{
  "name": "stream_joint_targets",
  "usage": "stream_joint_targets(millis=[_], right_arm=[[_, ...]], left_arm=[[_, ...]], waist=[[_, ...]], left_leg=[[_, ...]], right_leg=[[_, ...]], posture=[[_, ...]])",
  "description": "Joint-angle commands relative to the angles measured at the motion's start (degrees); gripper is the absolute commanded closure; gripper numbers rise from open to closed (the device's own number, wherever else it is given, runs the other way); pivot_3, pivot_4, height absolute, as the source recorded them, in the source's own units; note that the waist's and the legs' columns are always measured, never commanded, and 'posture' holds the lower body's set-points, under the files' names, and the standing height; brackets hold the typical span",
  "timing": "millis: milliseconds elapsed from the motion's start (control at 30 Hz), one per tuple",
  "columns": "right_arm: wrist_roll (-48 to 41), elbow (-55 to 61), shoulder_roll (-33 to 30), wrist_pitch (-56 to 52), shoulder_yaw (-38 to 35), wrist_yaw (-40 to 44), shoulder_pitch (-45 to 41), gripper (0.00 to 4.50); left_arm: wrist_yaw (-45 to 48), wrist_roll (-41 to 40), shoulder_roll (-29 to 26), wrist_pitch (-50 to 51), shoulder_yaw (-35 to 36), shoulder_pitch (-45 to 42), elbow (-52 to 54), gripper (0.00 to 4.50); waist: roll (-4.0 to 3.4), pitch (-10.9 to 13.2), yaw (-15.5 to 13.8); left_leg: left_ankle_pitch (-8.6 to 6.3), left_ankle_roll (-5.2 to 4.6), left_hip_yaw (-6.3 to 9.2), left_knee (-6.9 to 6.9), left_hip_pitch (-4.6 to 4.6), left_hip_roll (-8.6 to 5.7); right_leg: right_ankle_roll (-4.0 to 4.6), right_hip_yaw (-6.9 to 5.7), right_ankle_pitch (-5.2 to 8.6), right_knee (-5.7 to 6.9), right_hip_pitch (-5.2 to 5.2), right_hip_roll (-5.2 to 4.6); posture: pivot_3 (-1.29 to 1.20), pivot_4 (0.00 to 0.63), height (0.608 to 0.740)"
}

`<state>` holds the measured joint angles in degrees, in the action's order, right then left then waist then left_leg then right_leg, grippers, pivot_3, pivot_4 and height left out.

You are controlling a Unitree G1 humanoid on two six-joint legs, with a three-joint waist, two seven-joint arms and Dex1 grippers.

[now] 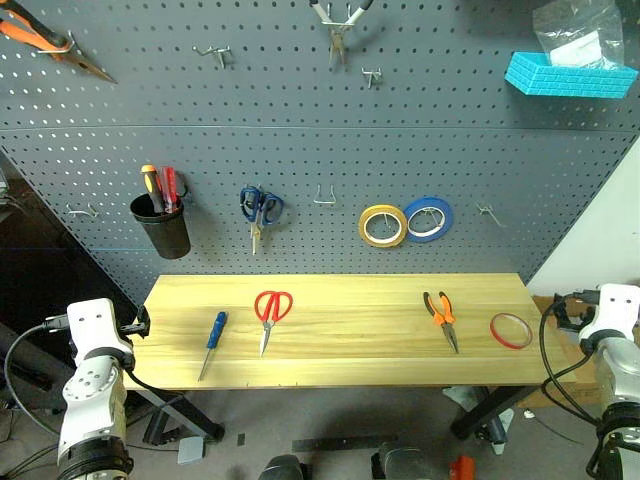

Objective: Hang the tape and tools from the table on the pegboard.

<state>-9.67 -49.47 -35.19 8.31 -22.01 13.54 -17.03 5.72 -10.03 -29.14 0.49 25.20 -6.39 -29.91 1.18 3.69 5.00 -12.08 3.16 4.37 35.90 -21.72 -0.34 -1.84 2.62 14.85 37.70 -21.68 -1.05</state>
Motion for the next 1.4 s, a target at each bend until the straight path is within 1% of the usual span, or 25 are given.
stream_joint_targets(millis=[33,367,467,600,700,767,800,900,933,1000,1067,1100,1133,1200,1233,1300,1333,1400], right_arm=[[-0.6,-0.1,-1.01,1.72,-1.07,-0.18,-1.58,0.0],[0.19,0.18,-1.16,2.11,0.48,1.35,-1.15,0.0],[0.38,2.49,-0.64,1.76,1.68,3.11,-0.22,0.0],[-0.28,8.88,0.69,-0.86,3.23,5.87,2.45,0.0],[-0.31,17.12,1.72,-5.91,5.52,7.79,5.57,0.0],[0.37,21.9,2.14,-9.73,6.84,7.65,7.07,0.0],[0.05,24.88,2.5,-12.3,7.22,7.59,7.88,0.0],[-0.68,32.37,2.94,-20.09,8.72,8.02,9.23,0.0],[-0.64,33.66,2.82,-21.77,9.1,8.34,9.4,0.0],[-0.52,35.41,2.45,-26.23,9.89,8.73,9.08,0.0],[-1.27,35.67,2.13,-29.94,10.05,9.82,7.94,0.0],[-1.49,36.12,2.04,-31.52,10.11,10.19,7.61,0.0],[-1.66,35.13,1.73,-32.94,10.22,10.94,6.49,0.0],[-0.96,31.92,0.85,-35.46,11.09,12.28,3.7,0.0],[-0.66,30.02,0.53,-36.27,11.46,12.9,2.12,0.0],[-0.33,27.91,0.18,-37.24,11.96,13.52,0.26,0.0],[-0.06,27.53,0.07,-37.98,12.28,13.53,-0.36,0.0],[1.14,21.1,-0.54,-37.19,13.1,13.93,-4.6,0.0]], left_arm=[[0.54,0.61,-1.86,-2.37,0.71,0.22,1.76,0.05],[-1.43,2.09,-1.16,-4.4,0.73,3.29,4.92,0.05],[-1.78,-0.38,0.7,0.04,1.52,4.28,8.27,0.05],[-1.43,-1.47,3.26,4.66,-0.2,6.1,16.41,0.05],[-1.82,-0.83,5.58,9.29,-3.45,6.27,24.49,0.05],[-0.82,-1.72,6.73,13.44,-5.55,5.55,28.11,0.05],[0.0,-2.94,7.19,15.46,-6.12,5.09,29.89,0.05],[4.16,-4.07,7.26,19.5,-10.89,2.47,34.65,0.05],[5.18,-3.29,6.79,20.4,-12.73,1.77,35.5,0.05],[8.53,-1.08,5.58,20.4,-17.68,-0.09,37.02,0.05],[12.21,1.88,3.93,19.41,-23.33,-2.19,37.93,0.05],[13.47,3.03,3.09,18.81,-25.04,-2.79,38.2,0.05],[16.23,3.42,2.47,19.05,-27.83,-4.22,38.25,0.05],[23.59,1.66,1.81,20.77,-32.51,-7.6,38.23,0.05],[27.34,0.34,1.81,21.95,-34.74,-9.32,38.5,0.05],[31.47,-1.7,2.18,23.52,-36.45,-11.14,38.99,0.05],[33.01,-2.58,2.17,23.96,-36.62,-11.71,39.34,0.05],[37.99,-4.15,3.62,24.38,-39.73,-15.51,38.76,0.05]], waist=[[0.0,0.0,0.0],[0.0,0.0,-0.02],[0.0,0.0,-0.16],[0.02,0.15,-0.22],[0.09,0.57,-0.26],[-0.01,0.92,-0.28],[-0.03,1.18,-0.3],[-0.15,2.77,-0.31],[-0.18,3.26,-0.3],[-0.15,4.33,-0.27],[-0.11,5.48,-0.24],[-0.11,5.98,-0.23],[-0.08,6.51,-0.19],[-0.12,7.65,-0.06],[-0.1,8.18,-0.01],[-0.1,9.07,0.14],[-0.1,9.31,0.22],[-0.04,10.34,0.33]], left_leg=[[0.0,0.0,0.0,0.0,0.0,0.0],[0.0,0.0,0.0,0.0,0.01,0.0],[0.0,-0.01,0.0,0.0,0.01,0.01],[-0.01,-0.01,0.0,0.01,0.01,0.01],[-0.01,-0.01,0.01,0.0,0.0,0.04],[-0.01,-0.01,0.02,0.03,0.0,0.03],[-0.01,-0.01,0.02,0.05,-0.01,0.03],[-0.01,-0.02,0.01,0.08,0.04,0.04],[-0.01,-0.02,0.01,0.09,0.01,0.04],[-0.01,-0.01,-0.01,0.07,-0.05,0.03],[-0.01,-0.02,-0.02,0.06,-0.15,0.03],[-0.01,-0.02,-0.04,0.06,-0.18,0.03],[-0.02,-0.04,-0.09,0.03,-0.32,0.02],[-0.05,-0.09,-0.15,0.04,-0.47,0.03],[-0.05,-0.1,-0.17,0.07,-0.72,0.02],[-0.06,-0.12,-0.18,0.09,-0.79,0.02],[-0.06,-0.12,-0.18,0.08,-0.93,0.03],[-0.09,-0.17,-0.2,0.07,-1.11,0.07]], right_leg=[[0.0,0.0,0.0,0.0,0.0,0.0],[0.0,0.02,0.0,0.0,0.0,0.0],[0.0,0.01,0.0,0.0,0.01,0.0],[0.0,0.01,0.0,0.0,0.01,-0.02],[0.0,0.01,0.0,0.0,0.02,-0.01],[0.0,0.01,0.0,0.02,0.02,-0.01],[0.0,0.02,0.0,0.03,0.02,-0.01],[0.01,0.03,0.01,0.05,0.05,-0.01],[0.01,0.02,0.01,0.06,0.03,-0.01],[0.01,0.03,0.01,0.05,-0.02,0.0],[0.01,0.05,0.02,0.02,-0.09,0.0],[0.0,0.06,0.02,0.01,-0.11,0.0],[-0.01,0.11,0.01,-0.01,-0.27,0.0],[-0.05,0.18,0.01,0.0,-0.41,-0.01],[-0.3,0.19,-0.14,0.02,-0.62,-0.01],[-0.41,0.19,-0.2,0.01,-0.67,-0.01],[-0.42,0.19,-0.21,0.01,-0.79,0.0],[-0.45,0.18,-0.18,0.06,-1.01,0.0]], posture=[[-0.04,0.0,0.74],[-0.03,0.0,0.74],[-0.03,0.006,0.74],[-0.04,0.039,0.74],[-0.06,0.076,0.74],[-0.06,0.083,0.74],[-0.08,0.11,0.74],[-0.1,0.142,0.74],[-0.1,0.142,0.74],[-0.12,0.183,0.74],[-0.13,0.201,0.74],[-0.14,0.213,0.74],[-0.15,0.224,0.74],[-0.16,0.248,0.74],[-0.17,0.261,0.74],[-0.17,0.266,0.74],[-0.17,0.282,0.74],[-0.17,0.295,0.74]])
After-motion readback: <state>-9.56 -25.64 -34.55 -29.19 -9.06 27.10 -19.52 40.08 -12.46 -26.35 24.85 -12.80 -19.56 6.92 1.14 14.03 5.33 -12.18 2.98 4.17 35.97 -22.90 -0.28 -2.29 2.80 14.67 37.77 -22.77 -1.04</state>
